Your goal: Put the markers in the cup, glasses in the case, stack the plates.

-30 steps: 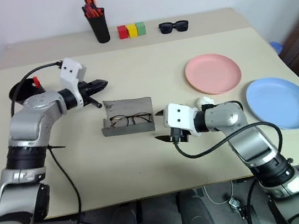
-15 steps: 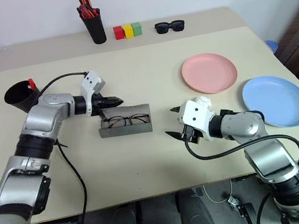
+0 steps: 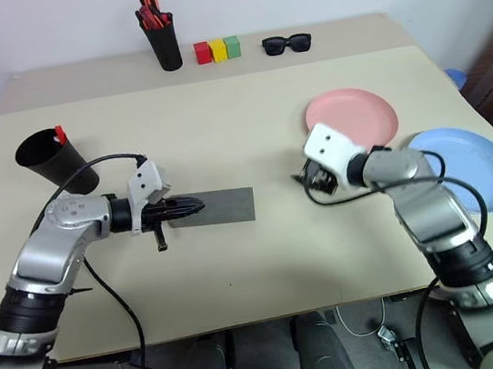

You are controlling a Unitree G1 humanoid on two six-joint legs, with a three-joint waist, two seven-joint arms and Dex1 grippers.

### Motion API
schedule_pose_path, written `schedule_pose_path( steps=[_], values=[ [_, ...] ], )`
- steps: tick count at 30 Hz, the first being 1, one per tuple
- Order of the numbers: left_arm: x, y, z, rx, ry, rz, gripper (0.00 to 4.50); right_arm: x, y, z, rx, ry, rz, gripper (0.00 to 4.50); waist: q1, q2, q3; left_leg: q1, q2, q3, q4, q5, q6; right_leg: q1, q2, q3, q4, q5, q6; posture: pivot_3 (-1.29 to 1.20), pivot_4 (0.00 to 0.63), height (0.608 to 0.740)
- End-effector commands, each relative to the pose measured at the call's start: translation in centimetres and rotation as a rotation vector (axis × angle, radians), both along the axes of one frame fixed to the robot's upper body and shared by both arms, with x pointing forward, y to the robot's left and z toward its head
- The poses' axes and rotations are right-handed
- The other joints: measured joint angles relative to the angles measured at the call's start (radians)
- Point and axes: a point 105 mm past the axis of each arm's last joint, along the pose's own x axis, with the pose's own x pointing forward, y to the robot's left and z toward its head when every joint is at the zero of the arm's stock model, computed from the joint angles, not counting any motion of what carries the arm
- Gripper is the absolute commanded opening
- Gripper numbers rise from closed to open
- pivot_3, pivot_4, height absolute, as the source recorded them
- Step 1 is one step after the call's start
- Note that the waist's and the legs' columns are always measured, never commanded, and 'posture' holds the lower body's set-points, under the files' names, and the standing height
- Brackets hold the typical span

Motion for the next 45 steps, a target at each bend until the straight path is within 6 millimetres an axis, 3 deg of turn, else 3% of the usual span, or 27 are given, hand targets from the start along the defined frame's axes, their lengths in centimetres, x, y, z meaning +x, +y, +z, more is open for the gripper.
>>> schedule_pose_path(
  steps=[1,5,11,14,18,24,27,31,35,38,43,45],
  values=[
    [0.0,0.6,2.7,-0.05,-0.143,0.047,0.07,2.4,-1.0,0.3,-0.023,-0.018,-0.095,3.49,0.0,0.0,0.0,0.0,0.0,0.0,0.0,0.0,0.0,0.0,0.0,0.0,0.0,0.0,0.0,0.0,0.15,0.74],
    [-0.8,0.8,3.2,-0.078,-0.177,0.095,0.07,4.8,-2.0,-1.1,-0.052,0.017,-0.166,3.49,-0.001,0.0,0.0,0.0,0.0,0.0,-0.001,0.0,0.0,0.0,0.0,0.0,0.0,0.002,0.003,0.0,0.15,0.74],
    [-2.2,1.5,2.9,-0.08,-0.178,0.146,0.07,6.5,-2.7,-2.2,-0.064,0.052,-0.19,3.49,-0.002,0.001,0.0,0.0,0.0,0.001,0.0,0.0,0.0,0.0,0.0,0.0,-0.001,0.002,0.004,0.0,0.15,0.74],
    [-2.5,1.7,2.9,-0.086,-0.179,0.166,0.0,6.9,-3.1,-2.1,-0.1,0.023,-0.195,2.19,-0.003,0.001,0.0,0.001,0.0,0.001,0.0,0.0,0.0,0.0,0.0,0.0,0.0,0.002,0.004,0.0,0.15,0.74],
    [-2.7,1.5,2.8,-0.093,-0.174,0.174,0.0,7.0,-3.0,-1.3,-0.108,-0.018,-0.183,0.06,-0.002,0.001,0.0,0.0,0.0,0.001,-0.001,0.0,0.0,0.0,0.0,0.0,-0.001,0.002,0.004,0.0,0.15,0.74],
    [-2.5,1.2,2.6,-0.104,-0.169,0.17,0.0,5.9,-3.0,1.9,-0.126,-0.133,-0.156,0.06,-0.003,0.001,0.001,0.0,0.0,0.0,-0.001,0.0,0.0,0.0,0.0,0.0,0.0,0.002,0.004,0.0,0.15,0.74],
    [-2.3,0.9,2.7,-0.114,-0.17,0.159,0.0,3.7,-4.0,4.6,-0.126,-0.195,-0.145,0.06,0.005,0.002,0.001,-0.001,0.0,0.0,-0.001,0.0,0.0,0.0,0.0,0.0,0.0,0.002,0.004,0.0,0.15,0.74],
    [-2.0,0.5,2.5,-0.12,-0.167,0.123,0.0,-0.1,-7.2,5.7,-0.148,-0.178,-0.165,0.06,0.018,0.002,0.001,-0.002,-0.001,-0.001,0.0,0.0,0.0,0.0,-0.001,0.0,-0.002,0.002,0.004,0.0,0.15,0.74],
    [-1.0,0.3,2.8,-0.147,-0.181,0.111,0.0,-4.2,-11.0,5.0,-0.192,-0.097,-0.25,0.06,0.025,0.002,0.001,-0.001,-0.001,0.0,0.001,0.0,0.0,0.0,0.0,0.0,-0.002,0.0,0.0,0.0,0.15,0.74],
    [-0.7,-0.2,2.7,-0.149,-0.186,0.082,0.0,-6.3,-12.3,3.3,-0.226,-0.022,-0.277,0.06,0.021,0.002,0.001,-0.001,0.0,0.001,0.001,0.0,0.0,0.001,0.0,0.0,-0.002,0.0,0.0,0.0,0.15,0.74],
    [-0.4,-0.7,2.5,-0.14,-0.197,0.064,0.0,-7.5,-13.5,1.3,-0.269,0.062,-0.303,0.06,-0.001,0.003,0.001,0.001,0.0,0.002,0.001,0.0,0.0,0.002,-0.001,0.001,-0.001,0.0,0.0,0.0,0.15,0.74],
    [-0.3,-0.8,2.4,-0.136,-0.202,0.069,0.0,-7.8,-13.7,0.8,-0.276,0.099,-0.299,0.72,-0.002,0.003,0.001,0.002,0.0,0.002,0.001,0.0,0.0,0.002,0.0,0.002,-0.001,0.0,0.0,0.0,0.15,0.74]
  ],
)
